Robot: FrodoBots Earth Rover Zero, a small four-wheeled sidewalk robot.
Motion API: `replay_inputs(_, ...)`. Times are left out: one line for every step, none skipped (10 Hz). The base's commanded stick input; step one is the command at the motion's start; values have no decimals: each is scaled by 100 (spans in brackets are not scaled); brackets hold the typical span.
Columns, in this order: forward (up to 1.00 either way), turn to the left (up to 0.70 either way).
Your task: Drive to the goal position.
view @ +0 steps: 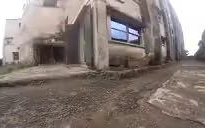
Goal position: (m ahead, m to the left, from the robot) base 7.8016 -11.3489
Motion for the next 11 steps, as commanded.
replay_inputs(0,-45)
replay_inputs(0,-45)
replay_inputs(0,-45)
replay_inputs(0,-45)
replay_inputs(0,-45)
replay_inputs(0,-45)
replay_inputs(0,-45)
replay_inputs(0,-45)
replay_inputs(0,-45)
replay_inputs(0,-45)
replay_inputs(0,-45)
